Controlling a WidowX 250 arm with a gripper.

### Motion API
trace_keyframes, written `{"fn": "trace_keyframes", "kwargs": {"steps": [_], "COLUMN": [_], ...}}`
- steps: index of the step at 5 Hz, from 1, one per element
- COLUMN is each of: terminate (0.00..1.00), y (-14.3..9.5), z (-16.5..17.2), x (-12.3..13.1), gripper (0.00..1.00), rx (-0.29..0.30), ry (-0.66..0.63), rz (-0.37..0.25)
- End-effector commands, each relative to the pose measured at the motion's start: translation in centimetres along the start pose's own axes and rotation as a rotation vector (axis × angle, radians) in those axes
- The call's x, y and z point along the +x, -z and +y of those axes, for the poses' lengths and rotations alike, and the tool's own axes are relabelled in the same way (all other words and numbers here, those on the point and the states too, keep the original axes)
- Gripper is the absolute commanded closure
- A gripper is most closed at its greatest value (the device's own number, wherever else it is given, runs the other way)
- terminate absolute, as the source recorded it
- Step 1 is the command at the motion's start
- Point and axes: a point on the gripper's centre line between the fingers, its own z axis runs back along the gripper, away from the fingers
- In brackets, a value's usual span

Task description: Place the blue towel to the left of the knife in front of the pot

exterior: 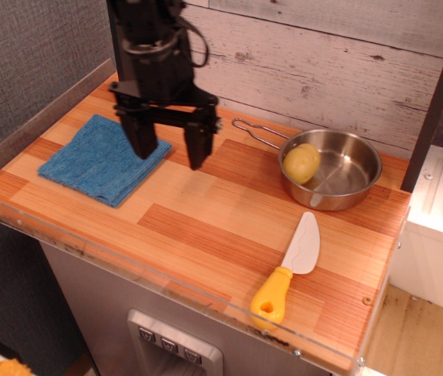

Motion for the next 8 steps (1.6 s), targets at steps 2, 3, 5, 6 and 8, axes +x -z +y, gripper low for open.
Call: {"fn": "trace_keyframes", "kwargs": {"steps": [2, 3, 5, 6, 8], "terminate": [0.0, 0.0, 0.0, 0.0, 0.0], "y": [-1.1, -0.6, 1.2, 1.7, 3.5], "z": [9.5, 9.8, 9.8, 11.3, 12.0], "x": [-0.5, 0.2, 1.7, 2.1, 2.1], "gripper": [0.0, 0.0, 0.0, 0.0, 0.0], "rx": [0.088, 0.083, 0.08, 0.097, 0.118], "ry": [-0.054, -0.045, 0.014, 0.027, 0.063], "rz": [-0.052, -0.064, -0.066, -0.058, -0.013]}}
